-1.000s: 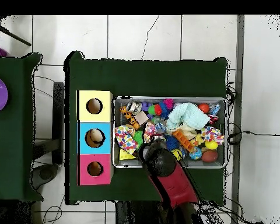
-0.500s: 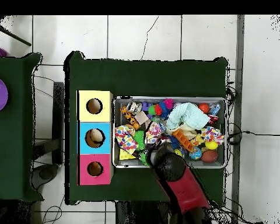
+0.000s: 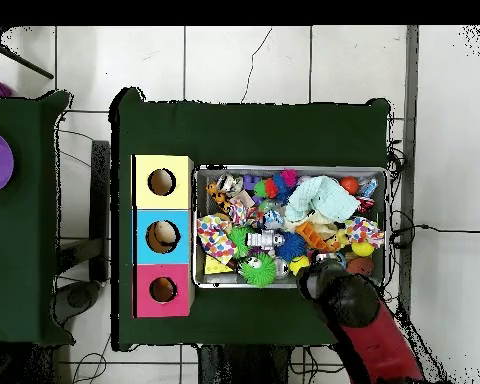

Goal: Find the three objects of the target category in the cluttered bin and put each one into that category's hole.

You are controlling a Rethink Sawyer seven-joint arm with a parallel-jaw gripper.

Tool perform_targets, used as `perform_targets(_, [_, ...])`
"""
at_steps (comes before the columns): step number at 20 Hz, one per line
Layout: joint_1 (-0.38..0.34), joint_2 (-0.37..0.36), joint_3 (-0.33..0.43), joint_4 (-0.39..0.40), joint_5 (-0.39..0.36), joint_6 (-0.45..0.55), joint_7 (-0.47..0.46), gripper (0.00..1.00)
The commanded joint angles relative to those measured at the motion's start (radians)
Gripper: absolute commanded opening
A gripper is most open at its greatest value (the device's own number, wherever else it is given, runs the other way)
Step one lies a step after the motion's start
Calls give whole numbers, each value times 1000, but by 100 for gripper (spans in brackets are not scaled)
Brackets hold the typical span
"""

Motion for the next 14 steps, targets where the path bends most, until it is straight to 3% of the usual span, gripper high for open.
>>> perform_targets(1, [-72,5,64,-133,-118,92,-61,100])
perform_targets(5, [-133,31,123,-146,-162,60,-66,100])
perform_targets(14, [-196,102,213,-164,-225,-45,-11,100])
